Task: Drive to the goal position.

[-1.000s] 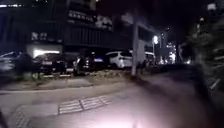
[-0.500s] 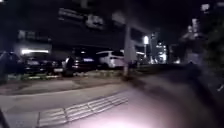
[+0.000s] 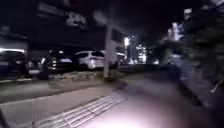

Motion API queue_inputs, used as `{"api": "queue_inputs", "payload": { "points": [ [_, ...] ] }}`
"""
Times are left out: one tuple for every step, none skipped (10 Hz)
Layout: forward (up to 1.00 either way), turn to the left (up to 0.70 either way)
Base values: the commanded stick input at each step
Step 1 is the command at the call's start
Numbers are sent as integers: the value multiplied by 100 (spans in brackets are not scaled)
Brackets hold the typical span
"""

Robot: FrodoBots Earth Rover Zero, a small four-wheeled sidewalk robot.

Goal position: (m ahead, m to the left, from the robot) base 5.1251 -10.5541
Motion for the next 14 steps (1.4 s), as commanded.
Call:
{"api": "queue_inputs", "payload": {
  "points": [
    [45, -27],
    [45, -27],
    [45, -27],
    [45, -27],
    [45, -27],
    [45, -27],
    [45, -23],
    [45, -15],
    [45, -8],
    [45, 0],
    [45, 0],
    [45, 0],
    [45, 0],
    [45, 0]
  ]
}}
